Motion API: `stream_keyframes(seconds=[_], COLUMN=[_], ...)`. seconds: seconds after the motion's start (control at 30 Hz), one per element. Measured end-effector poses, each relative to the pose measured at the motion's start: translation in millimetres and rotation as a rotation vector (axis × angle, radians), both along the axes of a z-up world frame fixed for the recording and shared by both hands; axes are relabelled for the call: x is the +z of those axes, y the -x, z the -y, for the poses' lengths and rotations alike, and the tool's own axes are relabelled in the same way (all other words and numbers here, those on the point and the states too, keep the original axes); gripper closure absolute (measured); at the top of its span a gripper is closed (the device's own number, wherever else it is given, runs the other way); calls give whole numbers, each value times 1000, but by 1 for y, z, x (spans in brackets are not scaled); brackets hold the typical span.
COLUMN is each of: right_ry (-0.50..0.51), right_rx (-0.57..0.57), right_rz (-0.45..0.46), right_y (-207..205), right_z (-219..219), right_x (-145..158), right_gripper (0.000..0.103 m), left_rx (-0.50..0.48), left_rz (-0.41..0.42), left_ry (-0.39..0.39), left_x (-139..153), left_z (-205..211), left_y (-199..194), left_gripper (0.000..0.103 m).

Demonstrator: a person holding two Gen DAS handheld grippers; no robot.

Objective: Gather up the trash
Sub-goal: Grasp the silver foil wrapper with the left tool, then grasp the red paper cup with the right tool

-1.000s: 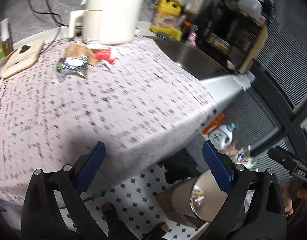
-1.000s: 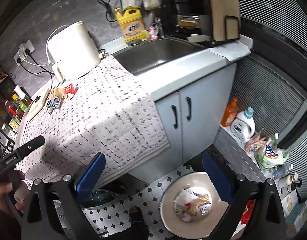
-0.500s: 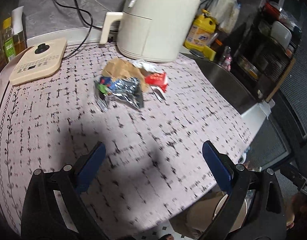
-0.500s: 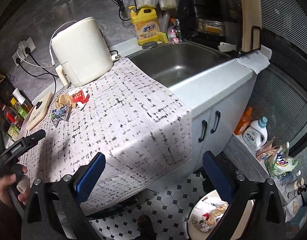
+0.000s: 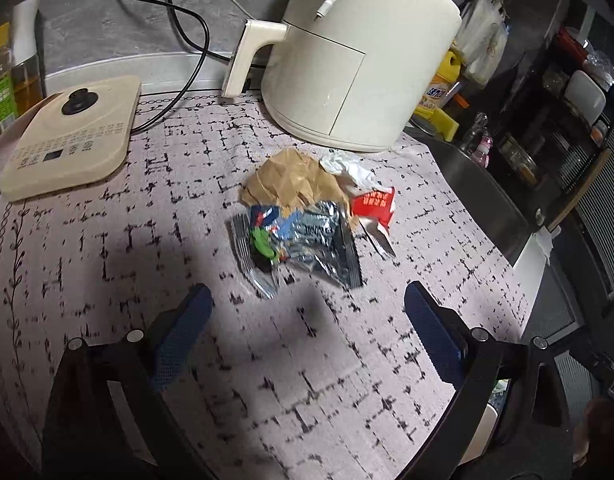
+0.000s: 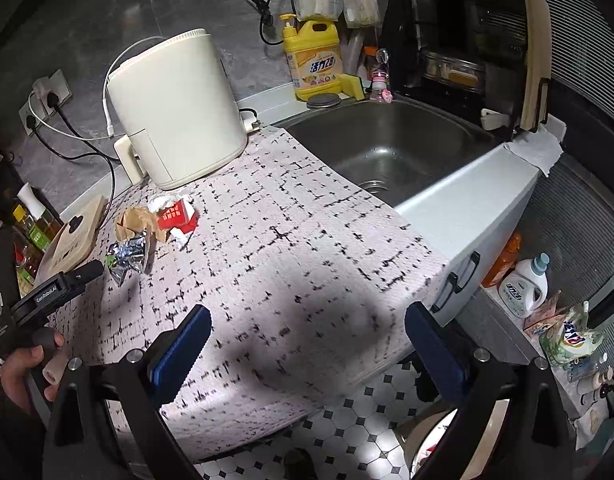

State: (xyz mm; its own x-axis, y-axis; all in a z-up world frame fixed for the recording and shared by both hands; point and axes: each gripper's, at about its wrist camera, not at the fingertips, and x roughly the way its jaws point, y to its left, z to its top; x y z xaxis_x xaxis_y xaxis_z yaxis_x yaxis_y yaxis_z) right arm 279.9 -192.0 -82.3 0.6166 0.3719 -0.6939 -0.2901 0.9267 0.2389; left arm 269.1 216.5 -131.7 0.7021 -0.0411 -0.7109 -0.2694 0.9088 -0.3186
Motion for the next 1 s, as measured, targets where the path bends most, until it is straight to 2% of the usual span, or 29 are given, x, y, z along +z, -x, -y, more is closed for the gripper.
stream_keyframes(seconds=[0.2,0.33,0.4,0.47,0.5,0.53,0.57,0.63,0.83,1.0], right_ry=[15,27,31,34,32,30,28,24,13,26], right_rx=[-13,-7,3,12,19,25,37,65,186,265], right_rz=[-18,-24,-18,-14,-14,-13,-11,-11,-37,-47], right_y=[-7,-14,-18,-24,-27,-30,-33,-39,-59,-73], right_z=[-27,-44,-52,-61,-66,-69,-75,-88,-138,-180], right_x=[-6,-7,-6,-4,-4,-4,-4,-4,-13,-24], right_gripper=[8,8,8,8,8,8,8,9,23,33], left_rx=[-11,-5,-10,-9,-7,-11,-18,-14,6,89], left_rz=[-3,-20,-42,-71,-69,-66,-70,-64,-39,-27], left_ry=[25,44,52,54,53,67,79,63,80,65], left_x=[-10,-19,-27,-34,-34,-34,-34,-30,-20,-12], left_z=[-21,-31,-34,-35,-37,-39,-41,-41,-52,-75], left_y=[-25,-38,-43,-46,-45,-44,-42,-33,1,32], left_gripper=[10,20,29,53,60,76,85,91,92,92])
